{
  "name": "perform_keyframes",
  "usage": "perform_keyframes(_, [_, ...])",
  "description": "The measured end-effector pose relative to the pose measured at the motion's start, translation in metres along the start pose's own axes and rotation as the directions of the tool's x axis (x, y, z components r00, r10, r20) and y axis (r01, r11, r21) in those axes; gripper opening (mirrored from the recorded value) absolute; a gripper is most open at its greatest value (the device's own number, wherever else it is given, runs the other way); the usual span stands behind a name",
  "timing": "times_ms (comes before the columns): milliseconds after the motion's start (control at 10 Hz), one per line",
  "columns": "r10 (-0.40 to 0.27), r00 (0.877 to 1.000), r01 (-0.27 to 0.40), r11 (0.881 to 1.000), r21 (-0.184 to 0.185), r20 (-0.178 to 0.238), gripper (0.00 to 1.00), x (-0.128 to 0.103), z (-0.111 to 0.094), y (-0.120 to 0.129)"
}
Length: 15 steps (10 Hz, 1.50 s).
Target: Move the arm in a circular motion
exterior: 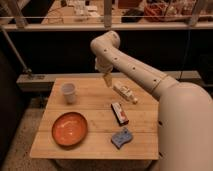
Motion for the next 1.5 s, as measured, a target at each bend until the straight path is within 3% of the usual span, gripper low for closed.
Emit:
perform_keyframes(100, [0.076,0.997,-0.075,0.997,0.008,-0.008,0.8,0.027,-0.002,0.006])
perform_keyframes(300, [0.212,0.977,-0.212,0.977,0.012,-0.017,0.8,0.069,-0.005,0.024])
perform_keyframes(500, [0.353,0.935,-0.353,0.936,0.011,-0.033,0.8,0.109,-0.005,0.06])
perform_keyframes(700, [0.466,0.884,-0.466,0.885,0.02,-0.044,0.8,0.13,-0.013,0.114])
perform_keyframes(800, [0.496,0.867,-0.495,0.868,0.021,-0.047,0.8,0.131,-0.018,0.14])
perform_keyframes(900, [0.506,0.861,-0.505,0.863,0.021,-0.051,0.8,0.129,-0.022,0.158])
perform_keyframes(1000, [0.505,0.861,-0.505,0.863,0.015,-0.051,0.8,0.122,-0.024,0.174])
perform_keyframes(1300, [0.449,0.892,-0.45,0.893,-0.01,-0.052,0.8,0.089,-0.024,0.188])
perform_keyframes(1500, [0.362,0.931,-0.363,0.931,-0.036,-0.04,0.8,0.041,-0.021,0.179])
